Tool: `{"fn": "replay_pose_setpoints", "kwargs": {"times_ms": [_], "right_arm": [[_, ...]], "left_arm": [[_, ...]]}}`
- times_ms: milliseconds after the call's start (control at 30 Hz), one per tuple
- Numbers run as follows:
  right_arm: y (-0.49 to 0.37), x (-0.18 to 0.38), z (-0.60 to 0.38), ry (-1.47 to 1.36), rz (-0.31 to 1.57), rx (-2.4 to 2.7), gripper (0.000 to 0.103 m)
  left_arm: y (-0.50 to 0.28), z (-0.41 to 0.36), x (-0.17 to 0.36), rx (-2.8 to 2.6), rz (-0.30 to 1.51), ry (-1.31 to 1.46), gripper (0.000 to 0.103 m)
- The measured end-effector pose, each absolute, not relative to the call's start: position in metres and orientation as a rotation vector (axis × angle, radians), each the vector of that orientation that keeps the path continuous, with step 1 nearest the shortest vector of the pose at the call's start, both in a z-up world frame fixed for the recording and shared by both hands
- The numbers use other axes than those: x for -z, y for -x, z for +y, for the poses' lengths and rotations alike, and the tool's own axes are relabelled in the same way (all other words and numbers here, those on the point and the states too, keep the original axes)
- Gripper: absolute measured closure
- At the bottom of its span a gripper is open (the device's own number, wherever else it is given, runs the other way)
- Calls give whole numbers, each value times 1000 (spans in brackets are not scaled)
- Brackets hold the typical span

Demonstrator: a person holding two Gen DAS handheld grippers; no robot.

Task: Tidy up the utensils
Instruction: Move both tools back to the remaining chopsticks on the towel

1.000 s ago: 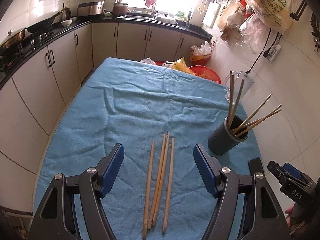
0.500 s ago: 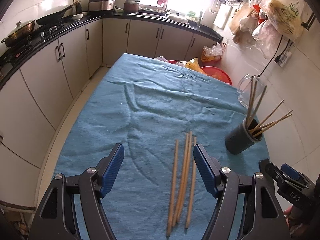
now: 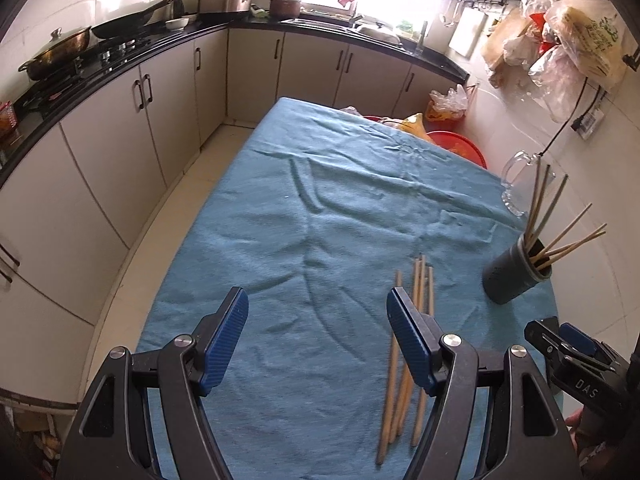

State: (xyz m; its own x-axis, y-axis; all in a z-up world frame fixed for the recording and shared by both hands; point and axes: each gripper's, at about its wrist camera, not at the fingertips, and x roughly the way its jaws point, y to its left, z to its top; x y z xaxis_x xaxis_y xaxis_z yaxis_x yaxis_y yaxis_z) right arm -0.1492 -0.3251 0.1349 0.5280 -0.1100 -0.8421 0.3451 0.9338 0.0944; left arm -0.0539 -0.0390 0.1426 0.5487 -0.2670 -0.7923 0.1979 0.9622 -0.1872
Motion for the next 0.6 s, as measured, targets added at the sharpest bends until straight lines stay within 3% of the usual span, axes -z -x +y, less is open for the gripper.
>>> {"fn": "replay_pose_setpoints", "kwargs": {"times_ms": [600], "right_arm": [[110, -114, -275, -204, 1041, 150, 12]], "left_arm": [[53, 13, -132, 155, 979, 120, 32]]}}
